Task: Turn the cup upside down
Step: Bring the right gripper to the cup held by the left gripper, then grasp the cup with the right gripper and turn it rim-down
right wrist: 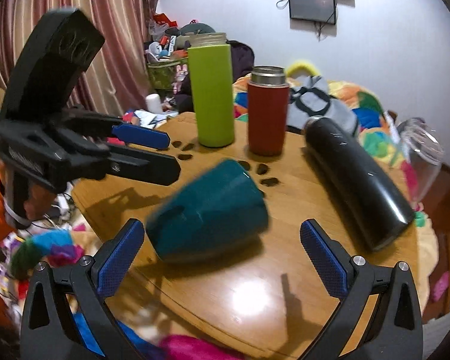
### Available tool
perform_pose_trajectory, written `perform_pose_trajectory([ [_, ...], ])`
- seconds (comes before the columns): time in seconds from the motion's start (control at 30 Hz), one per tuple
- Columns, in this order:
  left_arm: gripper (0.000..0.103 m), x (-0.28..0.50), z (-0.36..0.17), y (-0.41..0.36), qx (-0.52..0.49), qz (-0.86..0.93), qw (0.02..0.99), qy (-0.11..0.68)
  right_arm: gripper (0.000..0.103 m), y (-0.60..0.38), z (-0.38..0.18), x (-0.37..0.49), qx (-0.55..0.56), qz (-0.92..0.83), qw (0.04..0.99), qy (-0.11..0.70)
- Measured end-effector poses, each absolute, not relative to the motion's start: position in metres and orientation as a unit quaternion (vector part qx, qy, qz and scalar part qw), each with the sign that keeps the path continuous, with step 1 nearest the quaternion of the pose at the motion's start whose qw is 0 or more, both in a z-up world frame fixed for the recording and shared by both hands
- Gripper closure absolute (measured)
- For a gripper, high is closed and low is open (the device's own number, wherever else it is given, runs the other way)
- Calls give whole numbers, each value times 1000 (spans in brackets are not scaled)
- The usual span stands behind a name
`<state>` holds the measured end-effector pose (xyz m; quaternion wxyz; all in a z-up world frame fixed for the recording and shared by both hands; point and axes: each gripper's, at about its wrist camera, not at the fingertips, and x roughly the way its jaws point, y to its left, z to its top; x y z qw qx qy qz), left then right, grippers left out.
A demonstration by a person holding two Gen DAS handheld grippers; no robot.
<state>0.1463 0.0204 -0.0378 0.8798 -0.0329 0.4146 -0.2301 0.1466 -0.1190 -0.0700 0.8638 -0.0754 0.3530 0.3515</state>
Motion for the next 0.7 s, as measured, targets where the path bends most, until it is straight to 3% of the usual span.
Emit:
perform_pose_trajectory([
  [0.2,27,141,-34,56,-46,-174,910,374,0,-93,-91,153,-41,289,872,392],
  [0.4,27,135,-39,61,-24,-147,923,356,0,-89,-108,166,63,215,876,427],
  [0.53,27,129,-42,60,-8,-146,926,348,1,-83,-112,166,56,193,880,431],
  [0.7,27,125,-42,53,6,-158,925,344,18,-88,-109,158,46,205,883,420],
])
